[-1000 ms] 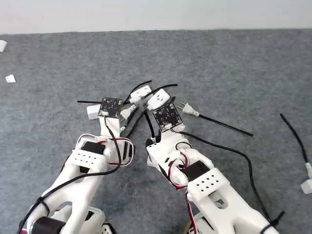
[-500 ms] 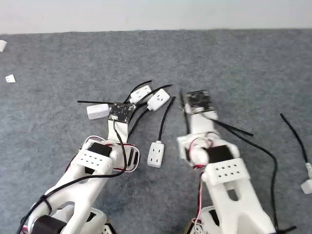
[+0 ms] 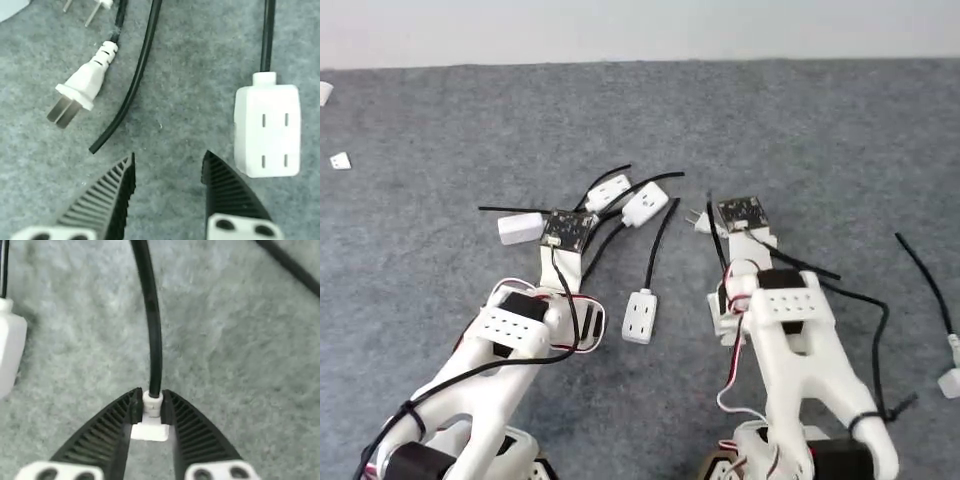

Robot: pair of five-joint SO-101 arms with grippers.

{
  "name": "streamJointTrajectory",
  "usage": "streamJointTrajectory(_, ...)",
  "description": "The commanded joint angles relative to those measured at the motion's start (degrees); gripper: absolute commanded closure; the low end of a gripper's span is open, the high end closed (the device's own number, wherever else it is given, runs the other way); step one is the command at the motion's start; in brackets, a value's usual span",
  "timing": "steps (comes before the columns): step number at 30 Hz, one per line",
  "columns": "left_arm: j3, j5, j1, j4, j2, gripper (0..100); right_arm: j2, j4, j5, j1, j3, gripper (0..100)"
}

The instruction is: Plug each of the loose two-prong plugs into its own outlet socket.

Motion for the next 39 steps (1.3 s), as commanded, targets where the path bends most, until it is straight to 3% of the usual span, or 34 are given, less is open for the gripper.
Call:
streamJointTrajectory(1,-3.2,0.4,-0.4,0.2,-0.1,79,-0.1,-1.2,0.8,0.5,-3.7,88.1)
streamJointTrajectory(12,-3.5,0.2,-2.3,0.1,-0.5,79,-5.5,-4.4,0.8,0.1,1.4,88.1)
streamJointTrajectory(25,-3.5,0.1,-2.5,0.1,-0.5,79,4.1,-6.9,0.8,-2.9,-0.6,88.1)
streamJointTrajectory(39,-3.5,0.1,-2.5,0.1,-0.5,79,10.9,-3.8,3.3,-0.7,-7.6,88.1)
